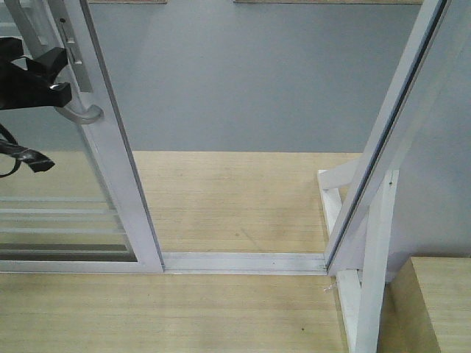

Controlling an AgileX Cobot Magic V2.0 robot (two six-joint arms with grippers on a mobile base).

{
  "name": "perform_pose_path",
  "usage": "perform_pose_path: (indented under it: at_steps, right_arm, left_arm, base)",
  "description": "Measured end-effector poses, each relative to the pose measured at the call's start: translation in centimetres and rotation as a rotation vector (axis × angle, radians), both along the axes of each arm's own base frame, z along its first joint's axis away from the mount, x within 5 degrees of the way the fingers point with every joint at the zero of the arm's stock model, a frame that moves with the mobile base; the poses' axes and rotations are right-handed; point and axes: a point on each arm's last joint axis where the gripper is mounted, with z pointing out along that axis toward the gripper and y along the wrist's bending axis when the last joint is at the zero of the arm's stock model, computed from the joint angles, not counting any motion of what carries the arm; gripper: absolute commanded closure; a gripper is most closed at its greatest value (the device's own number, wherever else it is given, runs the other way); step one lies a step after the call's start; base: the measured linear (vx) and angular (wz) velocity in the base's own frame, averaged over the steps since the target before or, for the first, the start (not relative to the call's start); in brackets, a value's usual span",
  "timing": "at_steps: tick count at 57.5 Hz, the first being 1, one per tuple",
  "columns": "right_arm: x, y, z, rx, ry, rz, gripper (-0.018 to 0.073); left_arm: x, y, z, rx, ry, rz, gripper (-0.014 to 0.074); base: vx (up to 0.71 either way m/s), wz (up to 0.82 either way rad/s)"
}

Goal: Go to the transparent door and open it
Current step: 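Open the left gripper and withdraw it from the handle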

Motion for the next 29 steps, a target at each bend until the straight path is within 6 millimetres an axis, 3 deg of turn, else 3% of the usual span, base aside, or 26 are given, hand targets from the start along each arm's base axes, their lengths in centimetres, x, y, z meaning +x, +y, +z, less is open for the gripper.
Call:
perform_pose_path:
  at_steps: [29]
  right_arm:
    - [0.0, 0.0, 0.0, 0.000, 0.002, 0.000, 0.0306]
  left_arm:
    - [-7.1, 1.7, 4.4, -0.016, -0.096, 0.076, 0.0107]
  base:
    - [0.00, 0.00]
